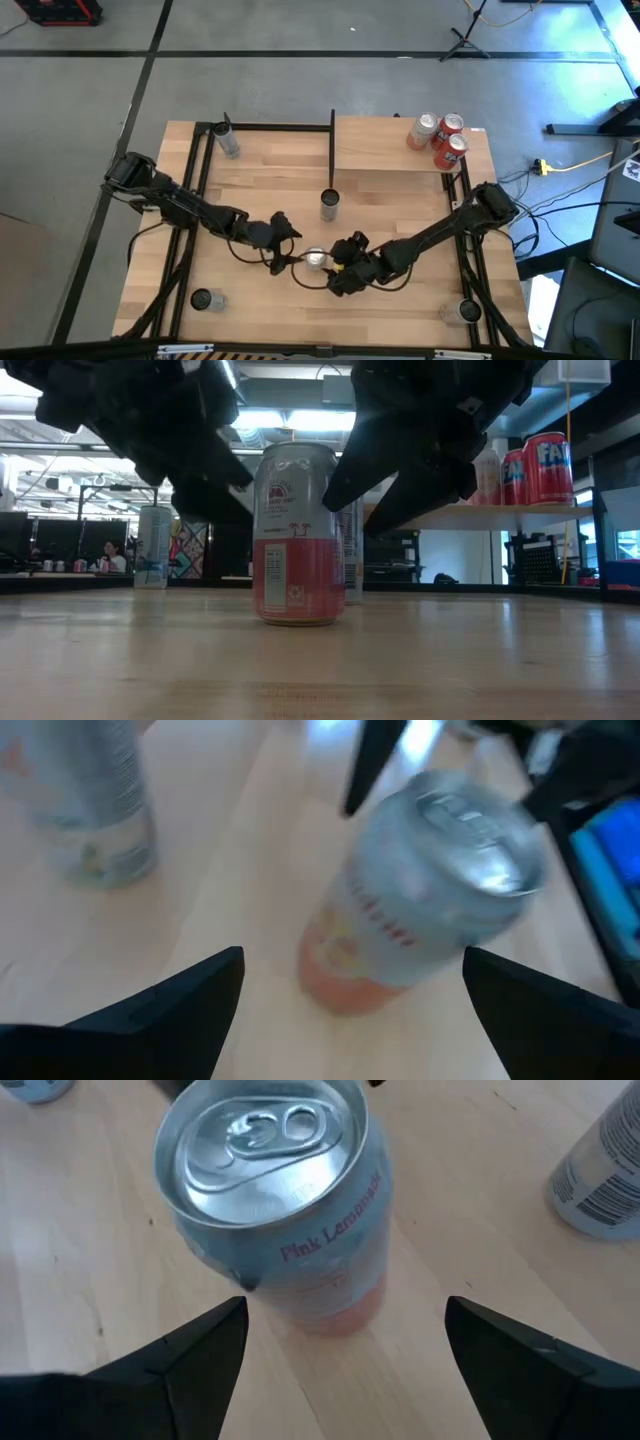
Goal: Place canned beverage on shelf
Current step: Put the orange can on the shelf aligned with the other orange soda can
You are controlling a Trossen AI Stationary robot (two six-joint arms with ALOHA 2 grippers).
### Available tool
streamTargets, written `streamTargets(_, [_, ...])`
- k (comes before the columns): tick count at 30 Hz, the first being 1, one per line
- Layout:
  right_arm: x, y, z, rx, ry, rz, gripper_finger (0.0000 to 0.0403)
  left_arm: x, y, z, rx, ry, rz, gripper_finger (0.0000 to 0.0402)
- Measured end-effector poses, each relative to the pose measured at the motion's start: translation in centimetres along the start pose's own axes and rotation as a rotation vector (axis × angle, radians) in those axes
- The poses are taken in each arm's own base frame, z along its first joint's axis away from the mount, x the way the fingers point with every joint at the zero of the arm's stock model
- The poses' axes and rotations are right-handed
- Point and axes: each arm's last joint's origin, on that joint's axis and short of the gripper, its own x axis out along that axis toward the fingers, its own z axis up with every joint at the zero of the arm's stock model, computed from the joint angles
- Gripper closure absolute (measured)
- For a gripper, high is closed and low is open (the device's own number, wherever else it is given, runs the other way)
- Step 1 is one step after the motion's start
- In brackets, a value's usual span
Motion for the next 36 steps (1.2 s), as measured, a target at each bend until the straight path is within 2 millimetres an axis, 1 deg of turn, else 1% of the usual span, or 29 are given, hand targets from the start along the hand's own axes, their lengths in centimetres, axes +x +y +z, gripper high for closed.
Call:
streamTargets(3, [0.1, -0.2, 0.1, -0.004, 0.007, -0.012, 0.0075, -0.1, -0.6, 0.0, 0.018, -0.010, -0.042, 0.0029])
streamTargets(8, [-0.1, -1.3, 0.0, -0.058, 0.082, -0.109, 0.0075, -0.2, -1.3, -0.4, 0.039, 0.043, -0.148, 0.0029])
streamTargets(12, [-0.5, -1.3, 0.2, -0.073, 0.128, -0.121, 0.0075, -0.3, -1.4, -0.6, 0.092, 0.082, -0.196, 0.0029])
streamTargets(14, [-0.5, -0.9, 0.3, -0.054, 0.122, -0.075, 0.0075, -0.3, -1.0, -0.5, 0.091, 0.075, -0.144, 0.0029])
streamTargets(17, [-0.6, 0.1, 0.5, -0.038, 0.099, 0.013, 0.0075, -0.1, 0.1, 0.0, 0.046, 0.013, -0.008, 0.0029])
streamTargets(19, [-0.6, 0.5, 0.6, -0.032, 0.074, 0.048, 0.0075, 0.0, 0.8, 0.4, 0.006, -0.021, 0.071, 0.0029])
streamTargets(21, [-0.6, 0.7, 0.6, -0.029, 0.073, 0.066, 0.0075, 0.1, 1.5, 0.6, -0.010, -0.024, 0.113, 0.0029])
streamTargets(24, [-0.5, 0.5, 0.6, -0.032, 0.074, 0.054, 0.0075, 0.2, 2.2, 0.4, -0.018, 0.017, 0.144, 0.0029])
streamTargets(28, [-0.5, 0.5, 0.7, -0.032, 0.064, 0.044, 0.0075, 0.4, 2.9, 0.3, -0.030, 0.028, 0.173, 0.0029])
streamTargets(33, [-0.4, 0.4, 0.7, -0.032, 0.034, 0.018, 0.0075, 1.4, 3.4, 0.6, -0.054, -0.044, 0.199, 0.0029])
streamTargets(36, [-0.4, 0.2, 0.8, -0.035, 0.027, 0.002, 0.0075, 2.3, 3.5, 0.7, -0.073, -0.078, 0.153, 0.0029])
